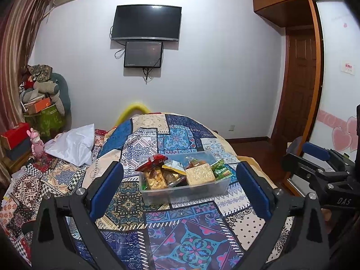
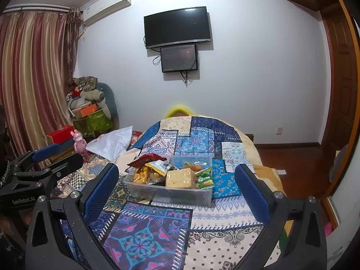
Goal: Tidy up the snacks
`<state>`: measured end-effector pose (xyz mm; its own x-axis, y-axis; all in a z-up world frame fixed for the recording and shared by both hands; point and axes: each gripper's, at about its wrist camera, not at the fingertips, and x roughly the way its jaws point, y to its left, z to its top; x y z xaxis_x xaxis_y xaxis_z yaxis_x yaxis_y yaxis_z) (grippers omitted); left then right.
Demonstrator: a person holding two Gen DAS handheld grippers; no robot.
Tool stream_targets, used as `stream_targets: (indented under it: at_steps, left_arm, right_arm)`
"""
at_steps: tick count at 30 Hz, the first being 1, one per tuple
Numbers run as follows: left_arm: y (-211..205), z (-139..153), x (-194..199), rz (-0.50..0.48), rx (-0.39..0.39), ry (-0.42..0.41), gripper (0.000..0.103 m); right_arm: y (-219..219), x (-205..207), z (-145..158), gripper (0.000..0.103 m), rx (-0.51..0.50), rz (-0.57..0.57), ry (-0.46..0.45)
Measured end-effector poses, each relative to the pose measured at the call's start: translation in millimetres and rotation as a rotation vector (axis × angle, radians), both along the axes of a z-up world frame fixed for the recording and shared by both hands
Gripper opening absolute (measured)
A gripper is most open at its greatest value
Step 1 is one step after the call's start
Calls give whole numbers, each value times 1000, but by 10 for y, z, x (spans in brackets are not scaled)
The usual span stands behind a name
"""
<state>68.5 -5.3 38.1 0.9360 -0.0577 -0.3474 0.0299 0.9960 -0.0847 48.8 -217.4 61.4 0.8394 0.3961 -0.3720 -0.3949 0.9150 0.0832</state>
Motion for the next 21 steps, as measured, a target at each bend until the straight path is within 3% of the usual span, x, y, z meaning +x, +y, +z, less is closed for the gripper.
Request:
stream_targets:
  at_steps: [21]
  left_arm:
    - [-29,14,-98,-25,1,-21,101]
  right_arm:
    - [19,2,-14,103,-10,6,5]
